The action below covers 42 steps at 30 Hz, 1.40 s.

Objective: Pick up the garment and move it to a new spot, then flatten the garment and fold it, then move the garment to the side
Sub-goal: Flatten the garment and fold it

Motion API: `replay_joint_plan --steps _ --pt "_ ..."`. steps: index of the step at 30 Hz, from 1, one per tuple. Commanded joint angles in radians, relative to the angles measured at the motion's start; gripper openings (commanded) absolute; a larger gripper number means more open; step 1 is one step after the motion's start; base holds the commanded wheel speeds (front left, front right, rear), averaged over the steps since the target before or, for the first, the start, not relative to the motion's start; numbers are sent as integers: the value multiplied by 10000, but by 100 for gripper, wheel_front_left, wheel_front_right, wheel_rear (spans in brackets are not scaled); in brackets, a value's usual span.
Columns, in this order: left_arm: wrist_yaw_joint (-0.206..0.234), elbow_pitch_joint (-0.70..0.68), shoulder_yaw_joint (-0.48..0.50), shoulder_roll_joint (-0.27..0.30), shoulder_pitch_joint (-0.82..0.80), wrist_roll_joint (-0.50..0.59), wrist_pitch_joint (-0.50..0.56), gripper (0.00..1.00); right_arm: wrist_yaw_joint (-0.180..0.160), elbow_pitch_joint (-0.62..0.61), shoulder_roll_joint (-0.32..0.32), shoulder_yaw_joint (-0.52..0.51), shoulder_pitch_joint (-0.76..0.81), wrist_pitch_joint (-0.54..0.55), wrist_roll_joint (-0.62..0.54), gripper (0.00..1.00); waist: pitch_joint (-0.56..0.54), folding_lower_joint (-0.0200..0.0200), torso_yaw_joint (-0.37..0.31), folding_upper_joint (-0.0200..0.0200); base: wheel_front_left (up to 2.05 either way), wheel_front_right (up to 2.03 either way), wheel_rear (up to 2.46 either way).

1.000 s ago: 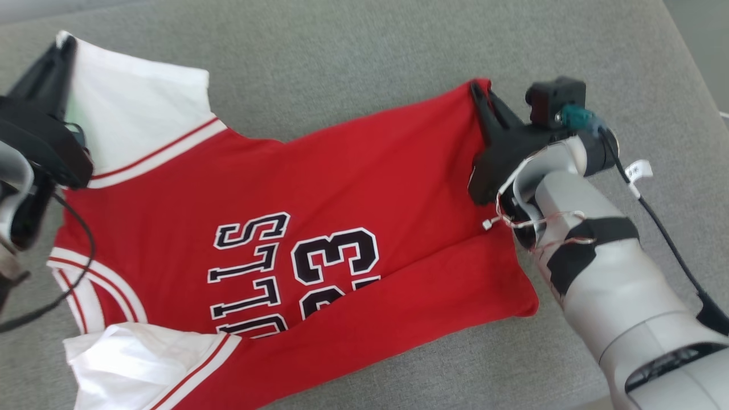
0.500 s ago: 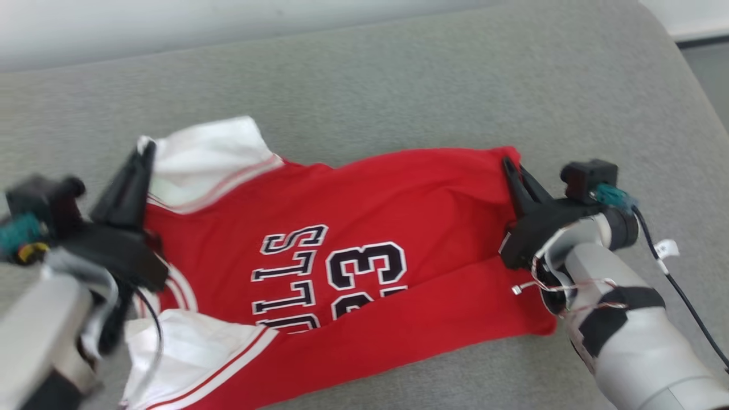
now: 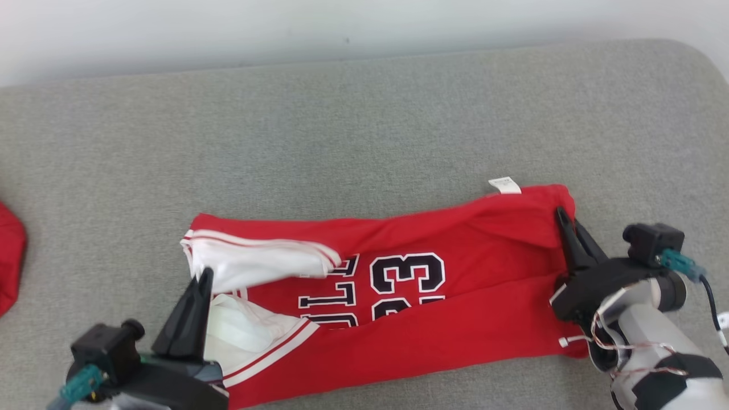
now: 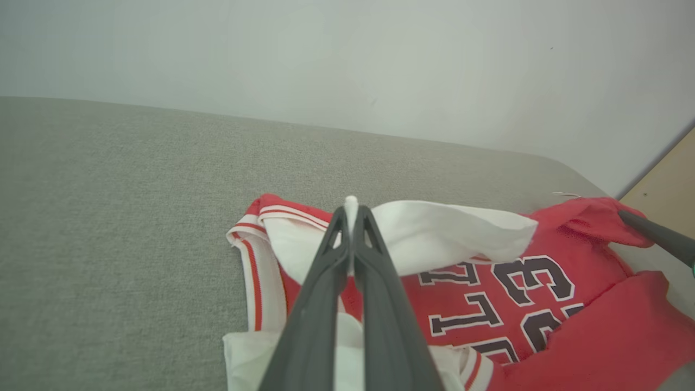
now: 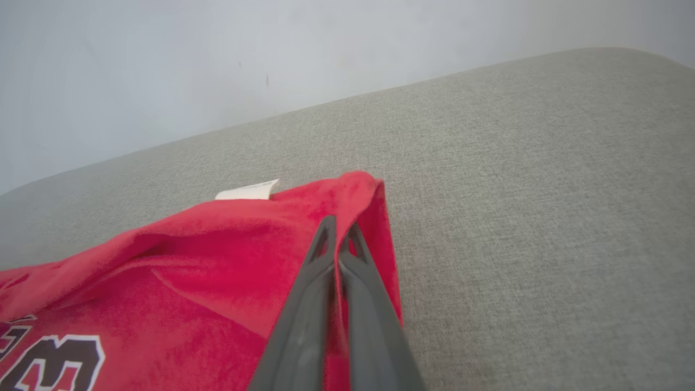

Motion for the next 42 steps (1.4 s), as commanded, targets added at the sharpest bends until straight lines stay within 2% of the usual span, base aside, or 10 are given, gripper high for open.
replay_joint_plan --steps 1,7,8,13,23,24,26,35,42 --pt "-77 51 205 -214 289 44 -30 0 -24 -212 -142 -49 264 -47 78 0 -135 2 121 1 0 0 0" --pt "-296 387 731 -807 909 462 -30 0 -24 -764 -428 -202 784 -46 302 0 -219 2 128 1 0 0 0" --pt "-368 538 998 -1104 1147 601 -30 0 -24 -930 -550 -245 959 -46 355 0 -228 2 127 1 0 0 0" --pt "-803 1097 1423 -1677 1481 1017 -31 0 -24 -1001 -629 -302 1298 98 455 0 -247 2 183 1 0 0 0" --pt "-1295 2234 1976 -2368 1648 2105 -31 0 -24 -1024 -474 -333 1897 286 692 0 -476 2 269 1 0 0 0" --pt "-1319 2292 2048 -2419 1606 2305 -31 16 -25 -1043 -463 -337 1939 275 706 25 -501 2 274 1 0 0 0" --pt "-1350 2350 2270 -2614 1624 2557 -31 100 -25 -1146 -448 -343 2043 251 748 100 -565 2 281 1 0 0 0" --pt "-1396 1154 4348 -3519 2261 4495 -31 100 -25 -1490 -621 -666 2311 95 452 100 -949 2 346 1 0 0 0" --pt "-1574 727 5415 -4071 2704 5509 -31 100 -25 -298 -344 -777 1886 493 -193 100 -1124 2 529 1 0 0 0"
